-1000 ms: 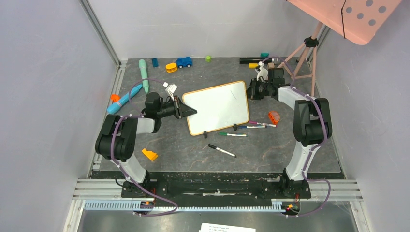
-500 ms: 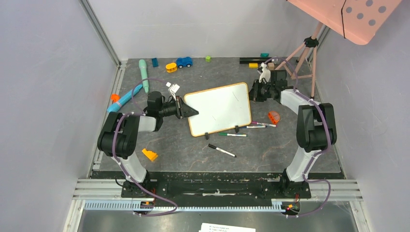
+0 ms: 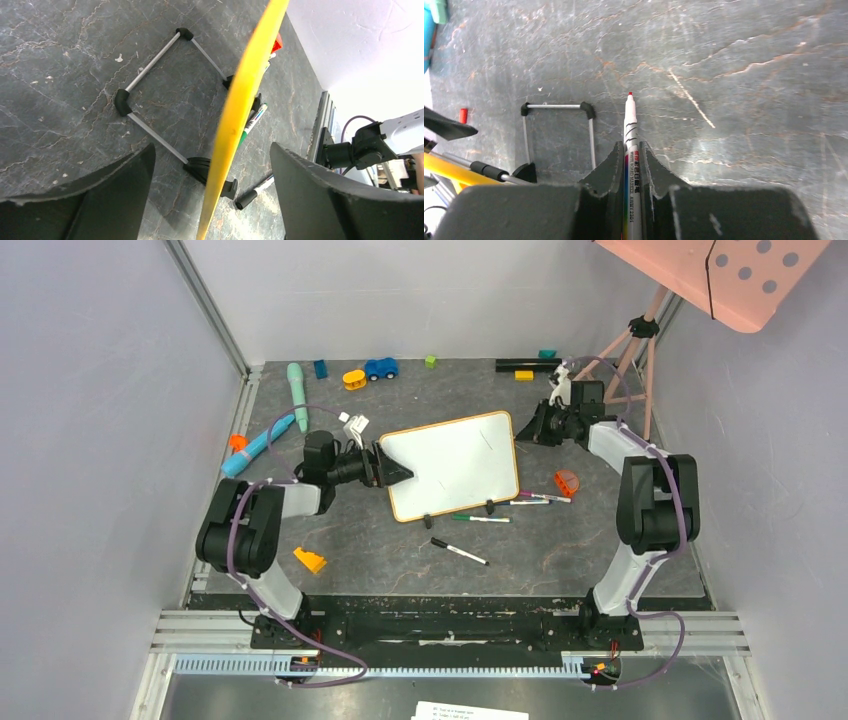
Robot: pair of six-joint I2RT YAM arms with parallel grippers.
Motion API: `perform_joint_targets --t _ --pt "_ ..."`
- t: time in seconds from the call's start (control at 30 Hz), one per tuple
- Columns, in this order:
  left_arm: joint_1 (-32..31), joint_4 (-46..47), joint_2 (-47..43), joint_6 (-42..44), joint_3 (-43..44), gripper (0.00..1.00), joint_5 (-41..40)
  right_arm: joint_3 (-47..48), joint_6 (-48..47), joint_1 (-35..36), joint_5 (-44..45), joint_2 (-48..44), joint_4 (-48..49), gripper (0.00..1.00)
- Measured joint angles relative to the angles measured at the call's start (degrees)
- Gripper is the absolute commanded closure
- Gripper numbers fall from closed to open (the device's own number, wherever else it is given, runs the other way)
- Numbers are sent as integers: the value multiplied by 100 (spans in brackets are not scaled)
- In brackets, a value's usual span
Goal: Write a sentence on the whiteboard
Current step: Adjust the whiteboard at the center of the board, then hold the whiteboard at the center of the board.
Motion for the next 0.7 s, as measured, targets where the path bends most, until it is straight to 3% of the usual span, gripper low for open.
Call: perform_joint_targets --t 0.03,0.27,0.7 --pt "2 15 -59 2 -33 1 -33 15 15 -28 66 -7 -2 100" --pt "2 361 -330 -4 -470 0 -234 20 101 -310 621 -328 -144 100" --pt "4 1360 -1073 7 -1950 0 -562 -505 271 -487 1620 -2065 61 100"
